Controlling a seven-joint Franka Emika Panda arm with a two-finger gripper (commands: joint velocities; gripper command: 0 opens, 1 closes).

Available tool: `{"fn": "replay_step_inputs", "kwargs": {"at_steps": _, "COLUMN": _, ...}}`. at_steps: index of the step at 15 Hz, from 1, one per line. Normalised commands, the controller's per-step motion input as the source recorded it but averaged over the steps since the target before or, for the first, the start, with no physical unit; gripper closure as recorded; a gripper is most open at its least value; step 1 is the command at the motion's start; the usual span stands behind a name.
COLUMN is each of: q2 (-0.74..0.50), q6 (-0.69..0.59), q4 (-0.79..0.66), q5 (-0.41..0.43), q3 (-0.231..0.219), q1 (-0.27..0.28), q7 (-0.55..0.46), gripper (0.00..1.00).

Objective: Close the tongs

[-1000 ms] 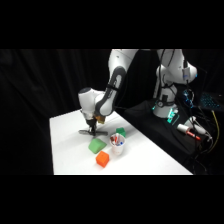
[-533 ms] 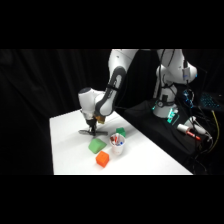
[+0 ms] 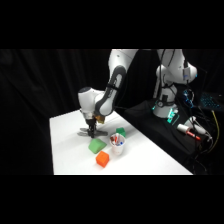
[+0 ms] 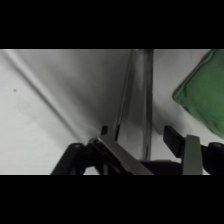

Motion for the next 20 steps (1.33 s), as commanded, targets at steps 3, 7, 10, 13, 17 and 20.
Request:
{"fn": "replay_step_inputs", "kwargs": {"at_steps": 3, "q2": -0.28, "q6": -0.21, "q4": -0.07, "q5": 0.012, "q3": -0.032, "q1": 0.060, "q7": -0.01, "gripper": 0.00}}
{"fn": "replay_step_inputs", "kwargs": {"at_steps": 7, "q2": -0.36, "q6": -0.28, "q4": -0.09, "q5": -0.037, "q3": -0.054, "q1": 0.067, "q7": 0.01, "gripper": 0.00}}
{"fn": "replay_step_inputs", "kwargs": {"at_steps": 10, "q2": -0.47, "q6": -0.38, "q4": -0.11, "q5": -0.100, "q3": -0.035, "q1": 0.054, "q7": -0.05, "gripper": 0.00}}
{"fn": "replay_step_inputs", "kwargs": {"at_steps": 13, "q2": -0.56, "q6": -0.46, "q4": -0.14, "q5": -0.143, "q3": 0.006, "q1": 0.031, "q7": -0.16, "gripper": 0.00}}
{"fn": "replay_step_inputs", "kwargs": {"at_steps": 17, "q2": -0.52, "q6": -0.52, "q4": -0.07, "q5": -0.141, "q3": 0.053, "q1": 0.005, "q7": -0.23, "gripper": 0.00}}
{"fn": "replay_step_inputs", "kwargs": {"at_steps": 20, "q2": -0.40, "q6": -0.44, "q4": -0.01, "q5": -0.099, "q3": 0.079, "q1": -0.017, "q7": -0.25, "gripper": 0.00}}
